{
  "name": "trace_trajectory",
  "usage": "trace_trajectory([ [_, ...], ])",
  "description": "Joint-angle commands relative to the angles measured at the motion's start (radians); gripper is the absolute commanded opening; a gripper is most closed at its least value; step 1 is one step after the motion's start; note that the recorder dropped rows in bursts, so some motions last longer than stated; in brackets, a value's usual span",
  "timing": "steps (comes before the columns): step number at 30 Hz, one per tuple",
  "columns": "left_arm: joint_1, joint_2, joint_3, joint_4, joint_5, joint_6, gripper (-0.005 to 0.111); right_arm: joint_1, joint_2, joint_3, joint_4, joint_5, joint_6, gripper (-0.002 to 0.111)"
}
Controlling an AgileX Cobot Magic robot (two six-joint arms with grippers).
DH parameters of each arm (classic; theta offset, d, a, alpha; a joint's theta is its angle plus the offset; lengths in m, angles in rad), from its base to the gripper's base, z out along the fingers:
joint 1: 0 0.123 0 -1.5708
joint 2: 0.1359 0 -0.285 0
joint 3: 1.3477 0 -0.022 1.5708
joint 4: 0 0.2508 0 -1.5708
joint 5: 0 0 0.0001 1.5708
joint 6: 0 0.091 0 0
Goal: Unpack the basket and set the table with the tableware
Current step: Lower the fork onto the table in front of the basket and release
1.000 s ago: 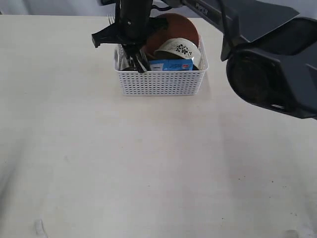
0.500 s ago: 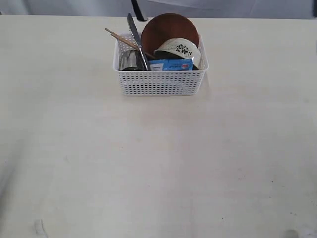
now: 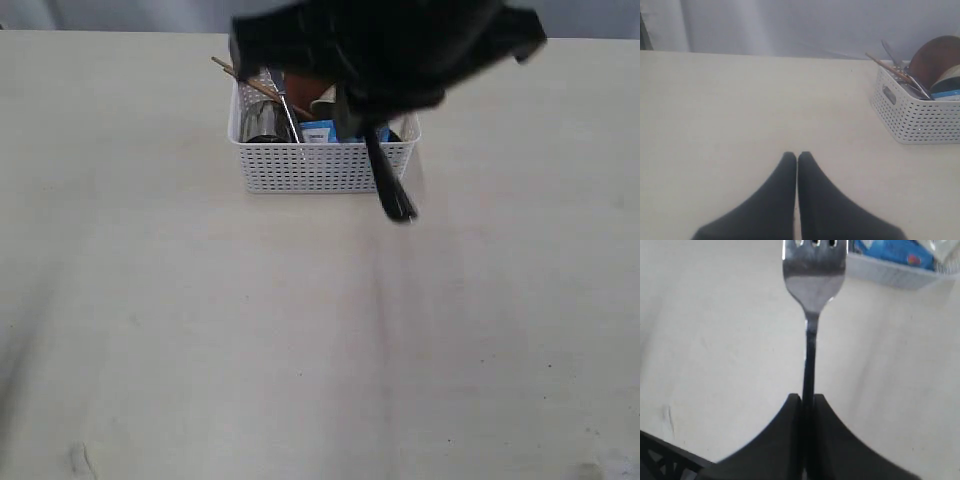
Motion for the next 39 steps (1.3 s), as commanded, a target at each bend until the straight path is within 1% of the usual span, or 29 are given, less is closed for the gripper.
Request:
trace_trajectory([
  [1,-0.003,0.003,0.001,0.000,-0.010,-0.005,0.001,0.027,-0.094,0.258,-0.017,-0.116,0.125,-0.001],
  [3,-0.003,0.003,0.001,0.000,-0.010,-0.005,0.001,0.027,-0.097,0.347,-0.015,-0.179,0.155,-0.001],
  [6,-0.003,0.003,0.001,0.000,-0.010,-0.005,0.001,0.027,-0.082,0.455,0.000,-0.322,0.168,-0.001],
  [10,-0.003,0.003,0.001,0.000,-0.010,-0.005,0.001,0.023,-0.009,0.525,-0.002,-0.477,0.182,-0.001],
  [15,-0.003,0.003,0.001,0.000,-0.010,-0.005,0.001,0.021,0.135,0.530,-0.038,-0.511,0.205,-0.001],
  [22,-0.003,0.003,0.001,0.000,-0.010,-0.005,0.001,0.021,0.271,0.530,-0.091,-0.630,0.249,0.000],
  [31,-0.003,0.003,0.001,0.000,-0.010,-0.005,0.001,0.021,0.342,0.530,-0.190,-0.621,0.356,0.000],
  [33,-0.003,0.003,0.001,0.000,-0.010,-0.005,0.001,0.021,0.344,0.528,-0.217,-0.624,0.390,0.000],
  [37,-0.003,0.003,0.001,0.000,-0.010,-0.005,0.001,0.021,0.344,0.526,-0.398,-0.620,0.576,0.000],
  [39,-0.003,0.003,0.001,0.000,-0.010,-0.005,0.001,0.021,0.347,0.526,-0.437,-0.620,0.617,0.000],
])
